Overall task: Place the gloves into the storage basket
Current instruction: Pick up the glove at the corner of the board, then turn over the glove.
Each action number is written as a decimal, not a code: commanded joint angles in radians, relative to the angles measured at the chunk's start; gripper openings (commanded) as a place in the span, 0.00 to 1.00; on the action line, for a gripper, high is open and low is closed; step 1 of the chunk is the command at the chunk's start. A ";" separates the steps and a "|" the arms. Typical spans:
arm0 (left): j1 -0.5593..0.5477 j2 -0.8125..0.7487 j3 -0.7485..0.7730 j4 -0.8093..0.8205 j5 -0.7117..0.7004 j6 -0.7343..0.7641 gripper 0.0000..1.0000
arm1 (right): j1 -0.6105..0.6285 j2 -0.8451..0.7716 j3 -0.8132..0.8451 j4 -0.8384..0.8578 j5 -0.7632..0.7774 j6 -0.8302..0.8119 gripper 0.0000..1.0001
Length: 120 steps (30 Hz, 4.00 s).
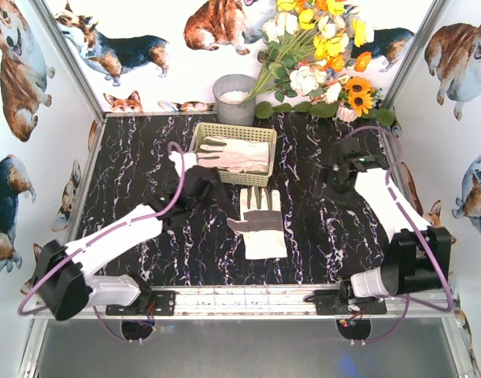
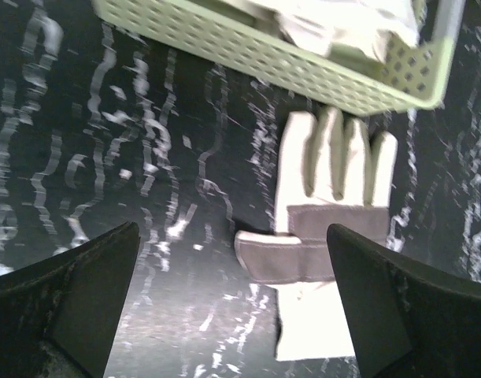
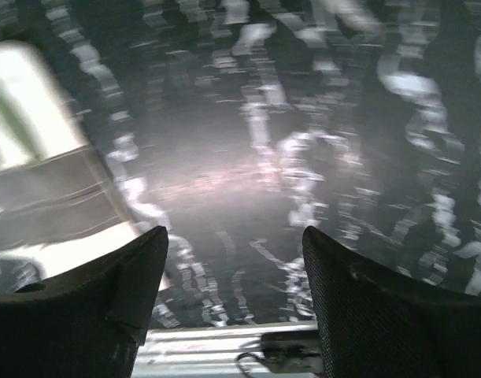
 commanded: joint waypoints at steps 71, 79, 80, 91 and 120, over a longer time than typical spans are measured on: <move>0.274 -0.332 0.052 -0.075 0.243 0.372 0.91 | -0.344 0.026 0.230 -0.168 -0.103 -0.135 0.00; 0.253 -0.244 0.199 -0.066 0.371 0.439 0.91 | -0.214 0.024 0.358 -0.133 -0.492 -0.152 0.00; 0.244 -0.233 0.224 -0.067 0.391 0.445 0.90 | -0.198 0.021 0.370 -0.128 -0.537 -0.154 0.00; 0.053 -0.094 0.472 -0.195 0.496 0.676 0.87 | -0.028 0.086 0.480 -0.310 -0.879 -0.319 0.00; -0.490 0.083 0.579 -0.502 0.244 1.380 0.98 | 0.325 0.079 0.423 -0.498 -1.024 -0.346 0.00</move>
